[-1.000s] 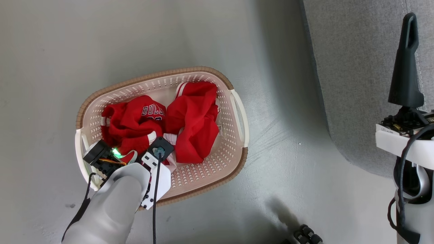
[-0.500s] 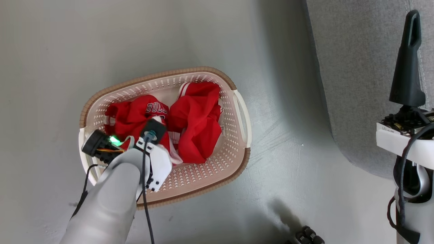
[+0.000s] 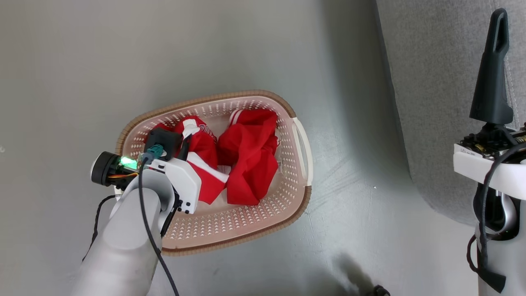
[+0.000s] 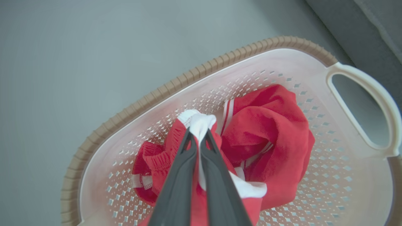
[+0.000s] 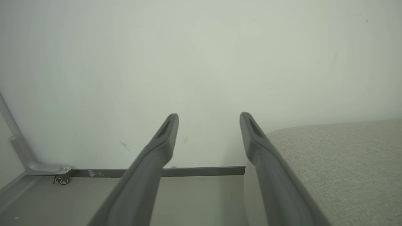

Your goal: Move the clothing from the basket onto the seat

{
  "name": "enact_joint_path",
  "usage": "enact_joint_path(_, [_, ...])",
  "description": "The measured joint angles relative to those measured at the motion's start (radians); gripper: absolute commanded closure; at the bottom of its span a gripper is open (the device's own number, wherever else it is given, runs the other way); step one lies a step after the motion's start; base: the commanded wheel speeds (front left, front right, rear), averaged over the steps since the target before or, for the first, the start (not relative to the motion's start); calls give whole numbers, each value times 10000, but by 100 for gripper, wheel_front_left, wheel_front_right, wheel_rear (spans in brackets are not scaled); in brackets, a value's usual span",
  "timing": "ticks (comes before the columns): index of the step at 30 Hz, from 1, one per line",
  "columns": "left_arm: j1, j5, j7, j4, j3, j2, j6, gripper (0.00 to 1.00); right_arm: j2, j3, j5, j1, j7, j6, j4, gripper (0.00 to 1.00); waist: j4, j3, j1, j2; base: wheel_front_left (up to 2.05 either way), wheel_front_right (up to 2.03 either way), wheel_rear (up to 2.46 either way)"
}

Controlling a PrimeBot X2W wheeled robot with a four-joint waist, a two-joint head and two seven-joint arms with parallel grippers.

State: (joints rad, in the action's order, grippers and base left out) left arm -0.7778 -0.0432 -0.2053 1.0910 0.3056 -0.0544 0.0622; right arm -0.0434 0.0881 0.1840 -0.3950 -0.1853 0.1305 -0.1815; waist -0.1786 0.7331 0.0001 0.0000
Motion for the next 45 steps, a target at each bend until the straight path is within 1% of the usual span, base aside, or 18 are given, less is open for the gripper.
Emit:
enact_joint_path(8, [192,-629,-234,-445,-477,58,86,100,-4,-12,-171,1,-13,0,290,0,220,-496,0,0,0,0,0])
enact_joint_path(15, [256,-895,-339,-976,-690,100,102,100,-8,33,-180,10,-23,0,616,0,432,-1044,-1,0,0,0,0])
enact_joint_path(19, [460,-1250,-343,-1298,-871,138,245,100,-12,27,-180,20,-23,0,807,0,561,-1392,0,0,0,0,0])
enact_joint_path(22, [548,-1471,-378,-1613,-991,159,274,100,-13,4,-178,43,-23,0,924,0,659,-1658,0,0,0,0,0])
enact_joint_path(24, [567,-1505,-416,-1868,-1039,161,351,100,-15,-2,-178,53,-23,0,986,0,724,-1838,0,0,0,0,0])
enact_joint_path(30, [638,-1852,-418,-2529,-1103,199,376,100,-27,-21,-174,241,-21,0,1283,0,928,-2381,0,0,0,0,0])
enact_joint_path(31, [663,-1871,-418,-2625,-1104,205,449,100,-27,-36,-174,297,-21,0,1338,0,961,-2470,0,0,0,0,0])
enact_joint_path(45, [988,-2665,-428,-3894,-1331,230,537,100,-46,-282,-173,725,98,0,1810,0,1436,-3646,-1,0,0,0,0])
